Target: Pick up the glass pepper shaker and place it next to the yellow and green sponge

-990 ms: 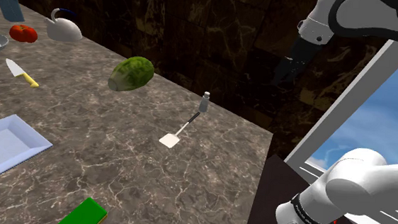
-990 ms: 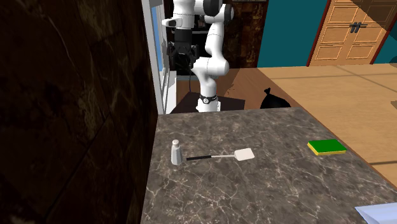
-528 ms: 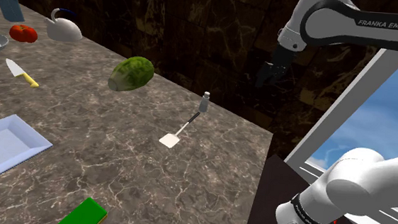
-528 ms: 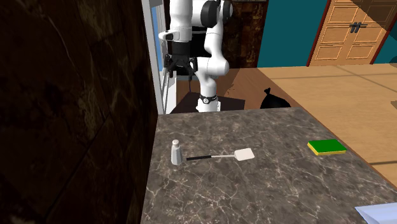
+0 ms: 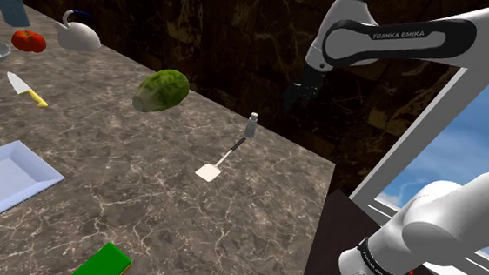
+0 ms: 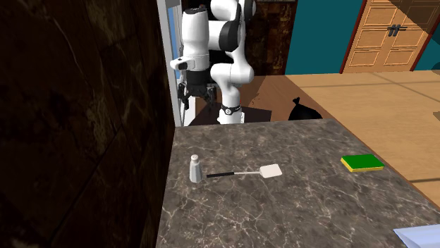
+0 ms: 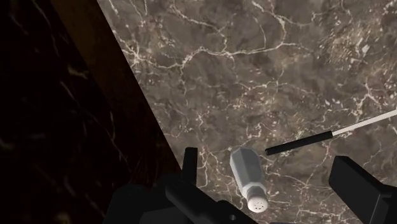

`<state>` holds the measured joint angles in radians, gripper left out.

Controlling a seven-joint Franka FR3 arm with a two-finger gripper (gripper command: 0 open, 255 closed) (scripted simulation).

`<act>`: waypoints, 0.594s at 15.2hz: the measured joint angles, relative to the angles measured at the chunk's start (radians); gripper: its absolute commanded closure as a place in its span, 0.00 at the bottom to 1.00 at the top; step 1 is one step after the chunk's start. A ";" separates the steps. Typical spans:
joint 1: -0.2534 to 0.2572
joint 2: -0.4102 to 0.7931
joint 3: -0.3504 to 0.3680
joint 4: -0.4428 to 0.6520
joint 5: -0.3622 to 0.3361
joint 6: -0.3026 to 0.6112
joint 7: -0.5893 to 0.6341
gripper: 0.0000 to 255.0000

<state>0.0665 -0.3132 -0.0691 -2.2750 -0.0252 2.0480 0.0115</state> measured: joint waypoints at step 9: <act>0.023 0.329 0.003 0.172 0.062 0.155 -0.035 0.00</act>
<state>0.0894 0.0161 -0.0659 -2.1026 0.0371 2.2032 -0.0236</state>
